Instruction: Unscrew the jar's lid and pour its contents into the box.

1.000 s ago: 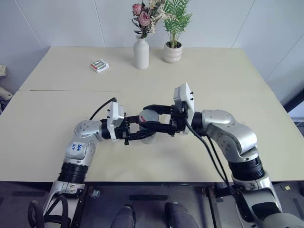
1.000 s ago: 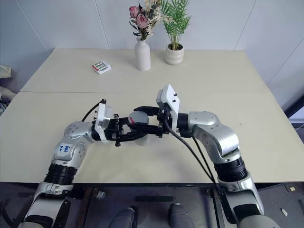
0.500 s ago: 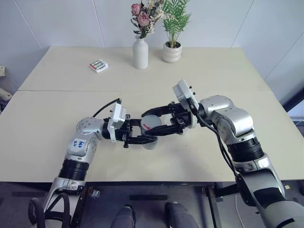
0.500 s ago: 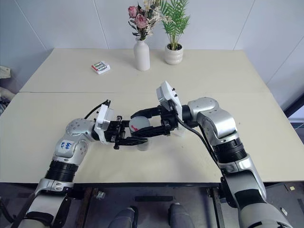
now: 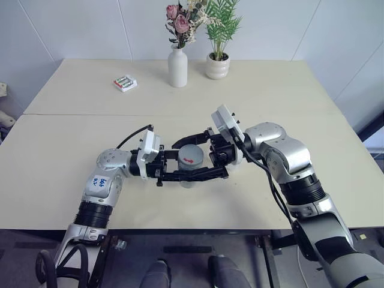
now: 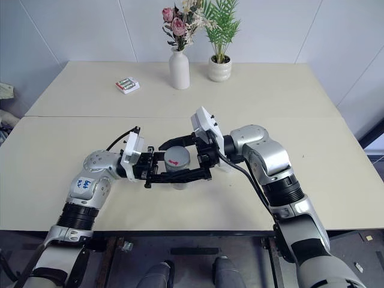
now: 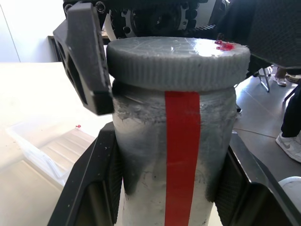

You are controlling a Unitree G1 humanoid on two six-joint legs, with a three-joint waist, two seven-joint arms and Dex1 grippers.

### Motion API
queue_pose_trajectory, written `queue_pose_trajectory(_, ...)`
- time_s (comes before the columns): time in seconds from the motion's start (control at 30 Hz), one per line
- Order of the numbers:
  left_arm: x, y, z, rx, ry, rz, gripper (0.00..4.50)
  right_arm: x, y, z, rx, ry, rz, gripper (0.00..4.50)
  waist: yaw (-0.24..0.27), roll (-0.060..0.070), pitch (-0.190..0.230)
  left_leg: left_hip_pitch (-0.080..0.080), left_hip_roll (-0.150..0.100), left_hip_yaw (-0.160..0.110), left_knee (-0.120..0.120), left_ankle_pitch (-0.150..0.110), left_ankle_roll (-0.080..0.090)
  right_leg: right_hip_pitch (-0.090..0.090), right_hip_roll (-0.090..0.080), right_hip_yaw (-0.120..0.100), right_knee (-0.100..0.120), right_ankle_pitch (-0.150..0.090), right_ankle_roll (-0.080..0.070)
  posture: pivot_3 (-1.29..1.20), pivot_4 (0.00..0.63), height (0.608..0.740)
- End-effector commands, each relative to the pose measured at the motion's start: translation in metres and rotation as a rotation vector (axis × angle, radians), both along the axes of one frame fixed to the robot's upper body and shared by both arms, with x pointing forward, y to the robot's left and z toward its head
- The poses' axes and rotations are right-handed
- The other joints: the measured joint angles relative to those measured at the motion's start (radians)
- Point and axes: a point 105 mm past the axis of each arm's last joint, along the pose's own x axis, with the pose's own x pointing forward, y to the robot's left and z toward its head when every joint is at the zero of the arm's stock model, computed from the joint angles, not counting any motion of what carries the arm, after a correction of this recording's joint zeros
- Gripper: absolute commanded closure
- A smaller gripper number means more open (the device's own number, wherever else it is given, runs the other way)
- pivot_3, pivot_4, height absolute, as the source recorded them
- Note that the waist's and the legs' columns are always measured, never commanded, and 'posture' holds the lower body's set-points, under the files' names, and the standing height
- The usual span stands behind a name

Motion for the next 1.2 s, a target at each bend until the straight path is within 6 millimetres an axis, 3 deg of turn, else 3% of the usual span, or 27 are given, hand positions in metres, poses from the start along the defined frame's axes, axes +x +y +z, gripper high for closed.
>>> queue_pose_trajectory(0.03, -0.003, 0.001, 0.01, -0.037, -0.037, 0.008, 2.41, 0.001, -0.006, 0.015, 0.072, -0.067, -0.029, 0.02, 0.0, 0.0, 0.0, 0.0, 0.0, 0.0, 0.0, 0.0, 0.0, 0.0, 0.0, 0.0, 0.0, 0.0, 0.0, 0.0, 0.15, 0.74)
queue_pose_trajectory(0.4, -0.003, 0.006, 0.006, -0.058, -0.028, 0.051, 2.41, 0.009, -0.015, 0.034, 0.186, -0.09, -0.152, 0.02, 0.001, 0.0, 0.0, 0.0, 0.0, 0.0, 0.0, 0.0, 0.0, 0.0, 0.0, 0.0, 0.0, 0.0, 0.0, 0.0, 0.15, 0.74)
queue_pose_trajectory(0.77, 0.003, 0.0, 0.013, -0.1, -0.04, 0.076, 2.41, -0.01, 0.002, 0.02, 0.208, -0.027, -0.162, 0.02, 0.002, 0.0, 0.0, 0.0, 0.0, 0.0, 0.0, 0.0, 0.0, 0.0, 0.0, 0.0, 0.0, 0.0, 0.0, 0.0, 0.15, 0.74)
queue_pose_trajectory(1.2, -0.001, -0.006, 0.01, -0.114, -0.031, 0.065, 2.41, 0.01, 0.008, 0.014, 0.198, -0.05, -0.257, 0.02, 0.002, 0.0, 0.0, 0.0, 0.0, 0.0, 0.0, 0.0, 0.0, 0.0, 0.0, 0.0, 0.001, 0.0, 0.0, 0.0, 0.15, 0.74)
